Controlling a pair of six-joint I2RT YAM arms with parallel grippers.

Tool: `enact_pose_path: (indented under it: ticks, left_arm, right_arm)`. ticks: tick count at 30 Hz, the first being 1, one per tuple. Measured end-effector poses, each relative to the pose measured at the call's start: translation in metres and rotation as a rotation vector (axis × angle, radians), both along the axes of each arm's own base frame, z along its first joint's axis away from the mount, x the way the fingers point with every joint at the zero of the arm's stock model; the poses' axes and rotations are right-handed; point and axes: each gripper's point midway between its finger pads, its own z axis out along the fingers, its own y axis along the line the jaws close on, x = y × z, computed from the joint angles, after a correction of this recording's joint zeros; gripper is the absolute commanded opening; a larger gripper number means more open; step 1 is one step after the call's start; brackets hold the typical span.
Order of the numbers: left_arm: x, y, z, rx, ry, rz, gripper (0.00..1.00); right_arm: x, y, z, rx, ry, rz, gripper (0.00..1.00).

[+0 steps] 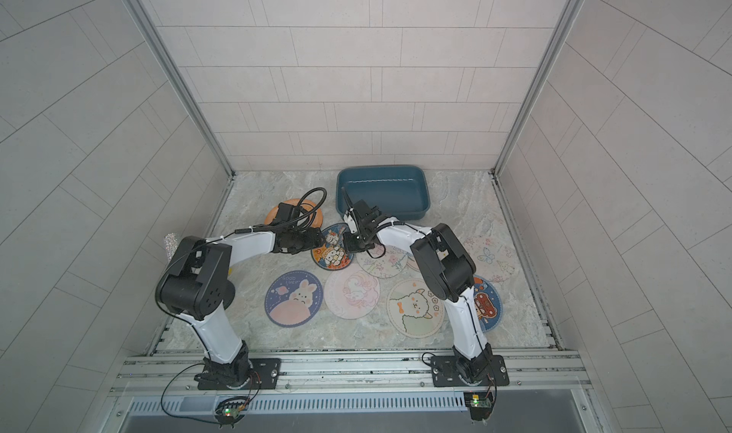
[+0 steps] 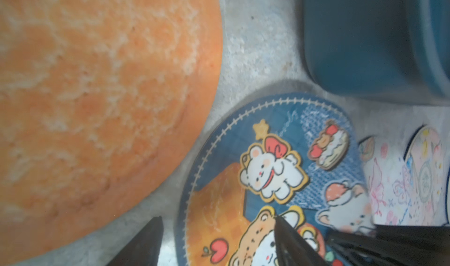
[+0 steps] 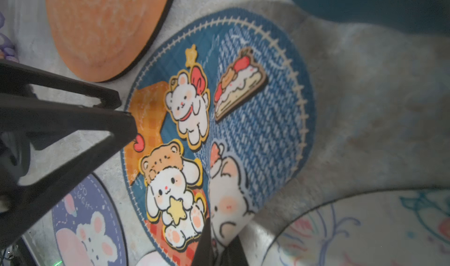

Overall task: Put the coasters into the storage box
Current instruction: Pick up the coaster from the center of the board, then place the coaster in the storage box.

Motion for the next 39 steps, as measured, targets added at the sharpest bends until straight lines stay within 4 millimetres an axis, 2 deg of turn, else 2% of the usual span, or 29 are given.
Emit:
enact_pose_path:
  ticks: [7,13,17,22,24,26,29,34,39]
  left_arm:
    - [-0.010,0.015,0.015,-0.014,-0.002,0.038,0.91]
    - [-0.009,0.017,0.027,-0.037,-0.037,0.046,0.92]
    - [-0.012,0.015,0.025,-0.048,-0.029,0.044,0.93]
    - [-0.013,0.014,0.024,-0.059,-0.028,0.038,0.93]
    - [-0.012,0.013,0.025,-0.061,-0.032,0.037,0.94]
    - [-0.011,0.013,0.026,-0.064,-0.036,0.036,0.94]
    - [-0.011,0.012,0.026,-0.067,-0.038,0.035,0.95]
    - [-0.013,0.012,0.025,-0.070,-0.035,0.033,0.96]
    - [-0.012,0.012,0.025,-0.070,-0.036,0.032,0.96]
  right_arm:
    - [-0.015,-0.010,0.075,0.030,-0.096,0.051,0.00]
    - [-0.015,-0.024,0.123,0.040,-0.160,0.060,0.00]
    - [0.002,-0.036,0.149,0.052,-0.212,0.029,0.00]
    - [0.039,-0.058,0.184,0.074,-0.295,-0.034,0.00]
    - [0.056,-0.067,0.192,0.082,-0.318,-0.063,0.00]
    - [0.074,-0.074,0.195,0.088,-0.332,-0.088,0.00]
    - [0.102,-0.081,0.189,0.092,-0.336,-0.118,0.00]
    - [0.139,-0.080,0.163,0.099,-0.307,-0.138,0.00]
    - [0.163,-0.077,0.133,0.117,-0.254,-0.158,0.00]
